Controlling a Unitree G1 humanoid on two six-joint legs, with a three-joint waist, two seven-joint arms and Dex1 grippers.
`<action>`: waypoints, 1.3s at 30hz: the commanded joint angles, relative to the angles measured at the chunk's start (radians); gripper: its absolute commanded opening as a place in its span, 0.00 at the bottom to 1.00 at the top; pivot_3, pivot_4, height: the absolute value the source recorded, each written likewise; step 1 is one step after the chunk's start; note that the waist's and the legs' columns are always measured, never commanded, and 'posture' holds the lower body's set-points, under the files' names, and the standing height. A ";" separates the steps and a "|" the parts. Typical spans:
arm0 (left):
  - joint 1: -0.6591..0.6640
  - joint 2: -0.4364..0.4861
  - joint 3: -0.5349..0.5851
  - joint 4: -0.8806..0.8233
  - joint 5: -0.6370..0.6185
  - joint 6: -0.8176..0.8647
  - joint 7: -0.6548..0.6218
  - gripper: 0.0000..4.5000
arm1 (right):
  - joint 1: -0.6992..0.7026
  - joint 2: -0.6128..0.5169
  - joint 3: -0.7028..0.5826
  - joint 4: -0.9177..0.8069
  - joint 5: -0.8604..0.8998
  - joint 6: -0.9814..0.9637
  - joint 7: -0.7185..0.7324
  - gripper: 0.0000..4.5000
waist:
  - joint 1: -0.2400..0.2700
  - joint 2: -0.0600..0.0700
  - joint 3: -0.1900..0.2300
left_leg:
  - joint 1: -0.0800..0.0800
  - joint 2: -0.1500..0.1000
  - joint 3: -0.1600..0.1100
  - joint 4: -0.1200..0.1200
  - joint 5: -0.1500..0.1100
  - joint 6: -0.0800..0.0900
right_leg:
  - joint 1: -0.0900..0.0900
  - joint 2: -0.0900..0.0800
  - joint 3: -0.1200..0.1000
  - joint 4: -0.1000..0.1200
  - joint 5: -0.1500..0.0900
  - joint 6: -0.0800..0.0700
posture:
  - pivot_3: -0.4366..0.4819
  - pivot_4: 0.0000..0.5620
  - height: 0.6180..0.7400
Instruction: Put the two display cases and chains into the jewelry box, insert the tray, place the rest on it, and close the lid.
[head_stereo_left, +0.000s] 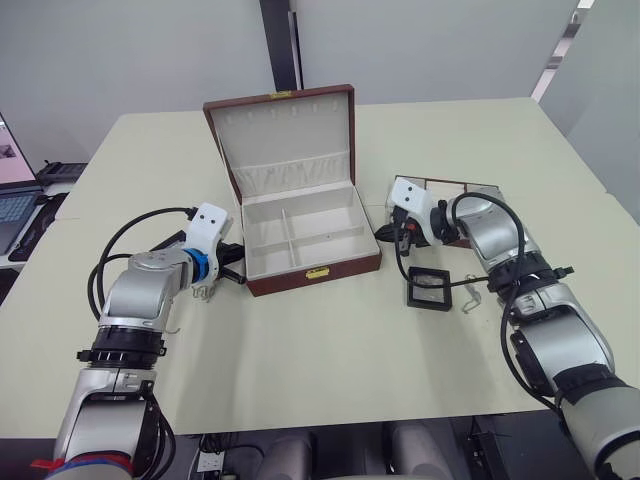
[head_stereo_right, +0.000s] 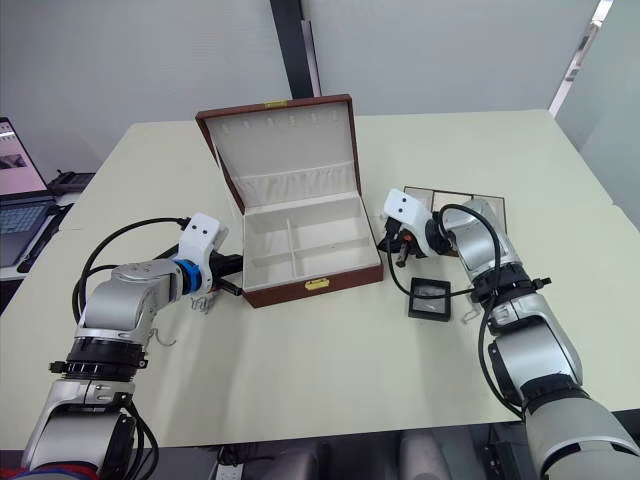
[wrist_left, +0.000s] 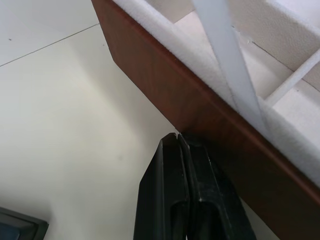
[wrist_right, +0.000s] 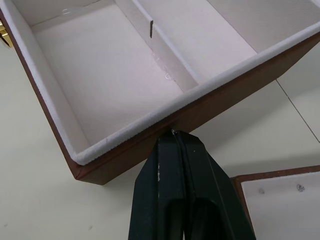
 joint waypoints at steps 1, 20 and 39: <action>-0.057 -0.051 -0.022 -0.018 -0.020 -0.055 -0.030 0.00 | 0.004 0.052 0.042 -0.088 0.054 0.001 0.080 0.01 | 0.001 0.000 0.000 | 0.000 0.000 0.000 0.000 0.000 0.000 | 0.000 0.000 0.000 0.000 0.000 0.000 | 0.48 0.27 1.00; -0.185 -0.092 -0.050 0.206 0.065 -0.208 -0.148 0.00 | 0.061 0.036 0.062 -0.217 0.072 0.088 0.116 0.01 | 0.006 0.000 0.000 | 0.000 0.000 0.000 0.000 0.000 0.000 | 0.000 0.000 -0.001 0.000 0.000 0.000 | 0.48 0.27 1.00; -0.226 -0.114 -0.029 0.332 0.120 -0.303 -0.179 0.00 | 0.072 0.040 0.036 -0.236 0.067 0.116 0.069 0.01 | 0.005 -0.001 -0.001 | 0.000 0.000 0.000 0.001 0.000 0.000 | 0.000 0.000 -0.001 0.000 0.000 0.000 | 0.48 0.27 1.00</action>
